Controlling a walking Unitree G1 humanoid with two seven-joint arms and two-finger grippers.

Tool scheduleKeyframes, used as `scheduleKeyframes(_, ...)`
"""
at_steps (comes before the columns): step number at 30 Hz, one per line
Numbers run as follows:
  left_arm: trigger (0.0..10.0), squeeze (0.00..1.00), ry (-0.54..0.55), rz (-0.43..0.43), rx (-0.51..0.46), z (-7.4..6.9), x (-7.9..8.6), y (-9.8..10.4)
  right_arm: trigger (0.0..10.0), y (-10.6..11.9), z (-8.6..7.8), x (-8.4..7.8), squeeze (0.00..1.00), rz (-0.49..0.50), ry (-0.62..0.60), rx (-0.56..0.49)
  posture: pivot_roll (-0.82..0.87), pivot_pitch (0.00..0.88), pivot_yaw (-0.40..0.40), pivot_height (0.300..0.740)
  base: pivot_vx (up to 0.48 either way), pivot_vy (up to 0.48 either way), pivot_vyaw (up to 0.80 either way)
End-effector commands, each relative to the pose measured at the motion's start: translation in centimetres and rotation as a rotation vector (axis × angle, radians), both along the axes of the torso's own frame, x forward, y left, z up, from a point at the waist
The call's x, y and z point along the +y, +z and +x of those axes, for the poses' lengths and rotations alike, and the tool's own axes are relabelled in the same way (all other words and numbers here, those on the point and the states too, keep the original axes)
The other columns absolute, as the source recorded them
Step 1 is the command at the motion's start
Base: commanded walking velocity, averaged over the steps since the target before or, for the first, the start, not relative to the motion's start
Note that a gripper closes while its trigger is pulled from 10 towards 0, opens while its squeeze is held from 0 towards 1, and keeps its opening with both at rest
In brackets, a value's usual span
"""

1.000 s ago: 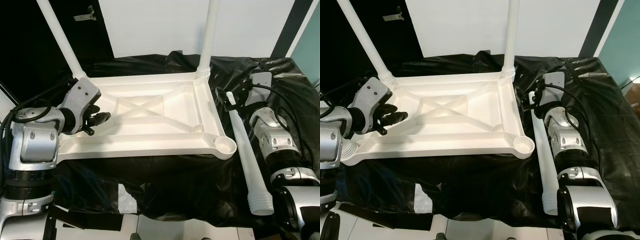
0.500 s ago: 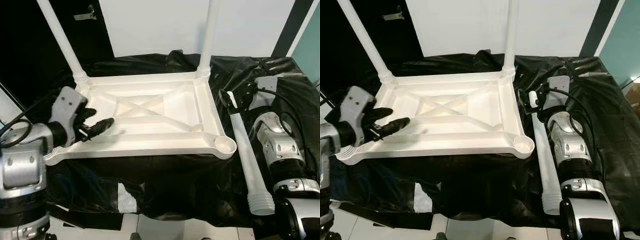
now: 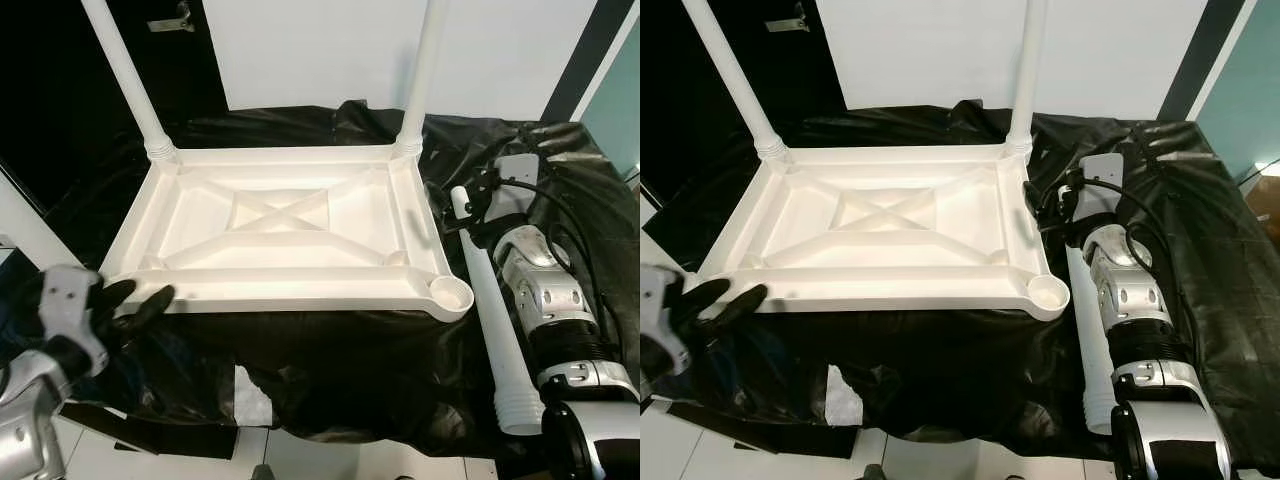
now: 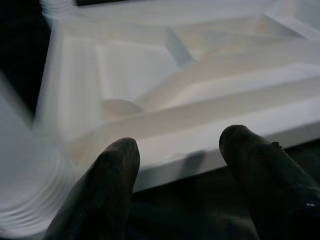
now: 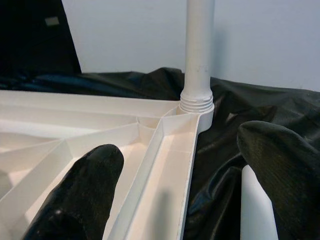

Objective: Building children table

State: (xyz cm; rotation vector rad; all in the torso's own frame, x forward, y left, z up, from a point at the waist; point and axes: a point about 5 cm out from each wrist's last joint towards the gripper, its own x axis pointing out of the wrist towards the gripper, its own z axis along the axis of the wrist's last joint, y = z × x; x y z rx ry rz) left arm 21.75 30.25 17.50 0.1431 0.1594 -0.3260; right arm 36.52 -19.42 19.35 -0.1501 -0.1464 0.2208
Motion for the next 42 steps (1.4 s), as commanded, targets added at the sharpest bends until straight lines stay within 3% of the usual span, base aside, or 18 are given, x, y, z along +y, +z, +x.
scheduleKeyframes(1, 10.0, 0.0, 0.037, 0.007, -0.027, -0.4, 1.0, 0.7, 10.0, 0.0, 0.1, 0.3, 0.0, 0.003, 0.014, 0.009, 0.08, 0.045, -0.039, 0.74, 0.0, 0.0, 0.0)
scheduleKeyframes(5, 10.0, 0.0, 0.123, 0.037, -0.072, -0.8, 3.6, 1.9, 10.0, 0.2, 0.2, 0.8, 0.0, -0.001, 0.032, 0.011, 0.08, 0.038, -0.039, 0.74, 0.0, 0.0, 0.0)
scheduleKeyframes(7, 10.0, 0.0, 0.141, 0.035, -0.077, -0.8, 4.1, 2.1, 10.0, 0.3, 0.2, 0.8, 0.0, -0.003, 0.033, 0.01, 0.08, 0.037, -0.04, 0.74, 0.0, 0.0, 0.0)
scheduleKeyframes(8, 10.0, 1.0, 0.176, 0.01, -0.069, -0.7, 4.7, 2.1, 10.0, 0.3, 0.2, 0.8, 0.0, -0.003, 0.032, 0.009, 0.08, 0.037, -0.04, 0.74, 0.0, 0.0, 0.0)
scheduleKeyframes(16, 10.0, 1.0, 0.215, 0.023, -0.12, 0.6, 4.6, 2.2, 10.0, 0.5, 0.3, 0.8, 0.0, -0.002, 0.028, 0.006, 0.07, 0.023, -0.032, 0.74, 0.0, 0.0, 0.0)
scheduleKeyframes(17, 10.0, 0.42, 0.247, -0.005, -0.132, 1.4, 4.5, 2.2, 10.0, 0.7, 0.3, 0.7, 0.0, -0.003, 0.023, 0.004, 0.07, 0.024, -0.029, 0.74, 0.0, 0.0, 0.0)
scheduleKeyframes(18, 10.0, 0.42, 0.247, -0.005, -0.132, 1.4, 4.5, 2.2, 10.0, 0.7, 0.3, 0.7, 0.0, -0.003, 0.023, 0.004, 0.07, 0.024, -0.029, 0.74, 0.0, 0.0, 0.0)
scheduleKeyframes(19, 10.0, 0.0, 0.261, -0.012, -0.144, 2.0, 4.4, 2.2, 10.0, 0.8, 0.3, 0.6, 0.0, -0.001, 0.023, 0.001, 0.06, 0.026, -0.027, 0.74, 0.0, 0.0, 0.0)
scheduleKeyframes(27, 10.0, 0.0, 0.298, -0.103, -0.209, 5.9, 2.5, 1.8, 10.0, 1.2, 0.4, 0.1, 0.0, 0.001, 0.002, -0.008, 0.04, 0.03, -0.016, 0.74, 0.0, 0.0, 0.0)
scheduleKeyframes(28, 10.0, 0.0, 0.298, -0.103, -0.209, 5.9, 2.5, 1.8, 10.0, 1.2, 0.4, 0.1, 0.0, 0.001, 0.002, -0.008, 0.04, 0.03, -0.016, 0.74, 0.0, 0.0, 0.0)
scheduleKeyframes(29, 5.5, 0.0, 0.316, -0.119, -0.212, 6.3, 2.4, 1.8, 10.0, 1.2, 0.4, 0.1, 0.0, 0.001, 0.001, -0.009, 0.04, 0.03, -0.015, 0.74, 0.0, 0.0, 0.0)
scheduleKeyframes(30, 4.6, 0.0, 0.333, -0.135, -0.221, 6.8, 2.4, 1.6, 10.0, 1.3, 0.4, 0.1, 0.0, 0.002, -0.004, -0.012, 0.04, 0.028, -0.01, 0.74, 0.0, 0.0, 0.0)
scheduleKeyframes(31, 4.6, 0.0, 0.333, -0.135, -0.221, 6.8, 2.4, 1.6, 10.0, 1.3, 0.4, 0.1, 0.0, 0.002, -0.004, -0.012, 0.04, 0.028, -0.01, 0.74, 0.0, 0.0, 0.0)
scheduleKeyframes(32, 0.0, 0.0, 0.345, -0.147, -0.221, 7.1, 2.3, 1.6, 10.0, 1.4, 0.3, 0.0, 0.0, 0.004, -0.007, -0.017, 0.03, 0.026, -0.006, 0.74, 0.0, 0.0, 0.0)
scheduleKeyframes(37, 0.0, 0.0, 0.367, -0.168, -0.245, 7.7, 2.8, 2.2, 10.0, 1.5, 0.3, -0.2, 0.0, 0.009, -0.023, -0.022, 0.03, 0.025, -0.002, 0.74, 0.0, 0.0, 0.0)
scheduleKeyframes(42, 0.0, 0.0, 0.429, -0.137, -0.376, 7.9, 4.1, 6.2, 10.0, 1.5, 0.4, -0.3, 0.0, 0.01, -0.026, -0.021, 0.04, 0.027, -0.004, 0.74, 0.0, 0.0, 0.0)
